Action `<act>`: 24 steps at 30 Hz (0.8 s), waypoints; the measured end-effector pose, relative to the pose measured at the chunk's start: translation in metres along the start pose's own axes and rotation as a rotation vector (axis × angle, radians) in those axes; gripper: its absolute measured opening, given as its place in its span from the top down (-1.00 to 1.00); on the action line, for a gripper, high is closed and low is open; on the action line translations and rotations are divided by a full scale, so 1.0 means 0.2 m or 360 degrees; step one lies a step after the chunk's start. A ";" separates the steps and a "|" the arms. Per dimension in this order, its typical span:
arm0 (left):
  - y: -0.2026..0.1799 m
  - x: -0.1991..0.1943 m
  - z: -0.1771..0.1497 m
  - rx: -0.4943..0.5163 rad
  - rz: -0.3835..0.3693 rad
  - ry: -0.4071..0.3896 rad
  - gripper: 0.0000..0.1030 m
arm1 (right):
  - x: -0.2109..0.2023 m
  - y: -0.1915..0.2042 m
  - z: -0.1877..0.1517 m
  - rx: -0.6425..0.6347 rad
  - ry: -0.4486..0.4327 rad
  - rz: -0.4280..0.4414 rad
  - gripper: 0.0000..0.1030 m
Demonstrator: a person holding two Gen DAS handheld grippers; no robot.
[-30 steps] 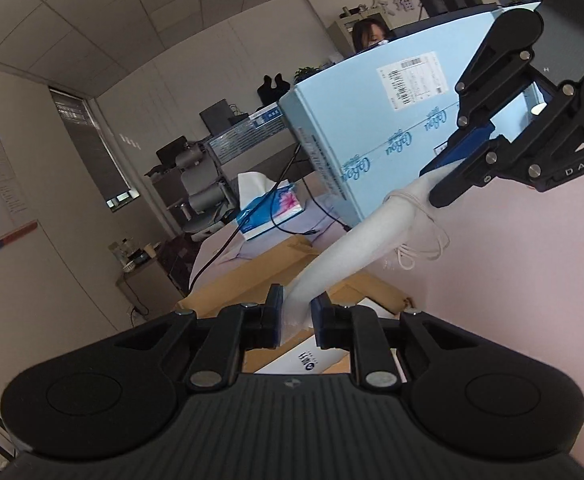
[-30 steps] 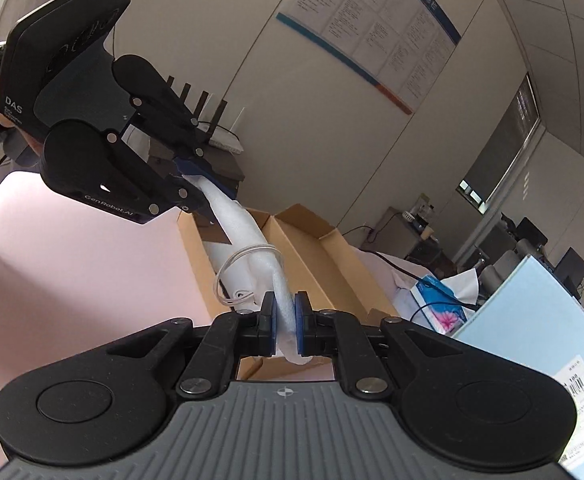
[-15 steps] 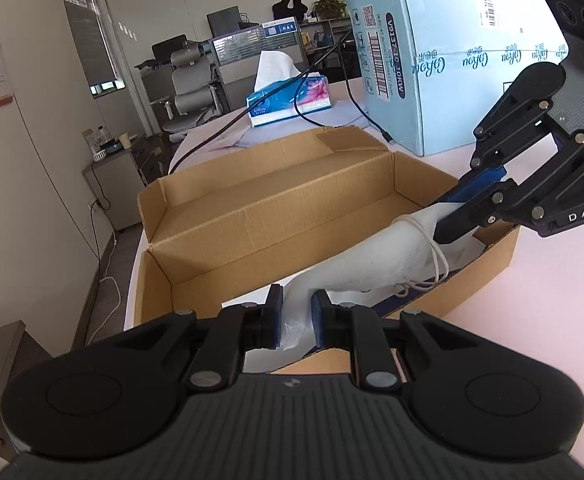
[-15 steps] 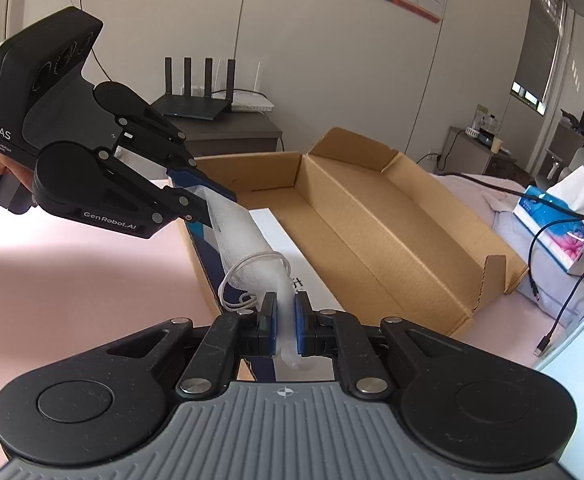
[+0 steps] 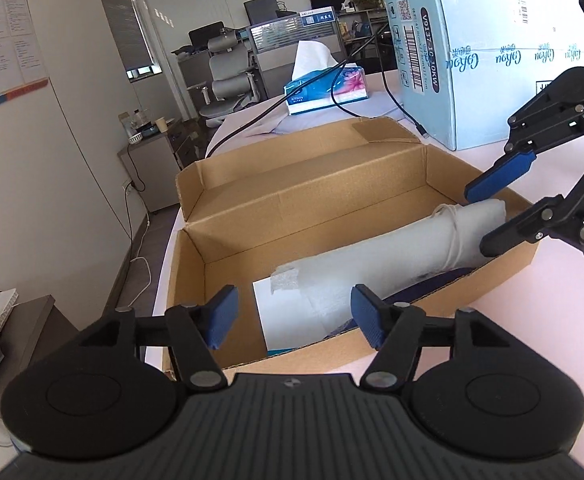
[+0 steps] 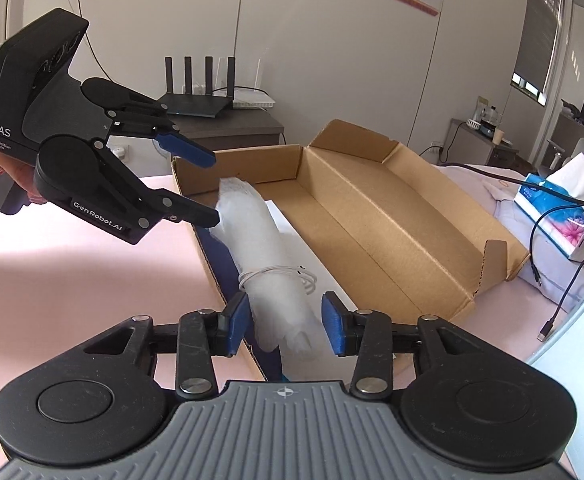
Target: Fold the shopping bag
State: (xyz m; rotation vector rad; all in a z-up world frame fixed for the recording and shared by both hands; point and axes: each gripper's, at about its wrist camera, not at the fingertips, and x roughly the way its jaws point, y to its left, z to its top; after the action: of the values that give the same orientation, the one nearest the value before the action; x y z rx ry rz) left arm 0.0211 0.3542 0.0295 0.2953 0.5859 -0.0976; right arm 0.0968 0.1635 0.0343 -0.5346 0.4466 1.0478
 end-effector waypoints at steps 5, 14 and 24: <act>-0.03 -0.10 -0.04 -0.0019 0.0023 0.0018 -0.48 | -0.11 0.03 -0.02 0.0015 -0.0070 -0.0029 0.08; -0.19 -0.24 -0.10 -0.0185 0.0102 0.0033 -0.62 | -0.28 0.10 -0.11 0.0099 -0.0220 -0.0110 -0.16; -0.46 -0.37 -0.08 -0.0455 0.0407 -0.0005 -0.77 | -0.54 0.28 -0.23 0.0404 -0.0609 -0.0318 -0.87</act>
State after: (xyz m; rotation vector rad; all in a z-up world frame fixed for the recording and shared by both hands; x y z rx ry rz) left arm -0.0638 0.2719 0.0354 0.0904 0.5468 0.2309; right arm -0.0050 0.0831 0.0505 -0.1418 0.1780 0.8600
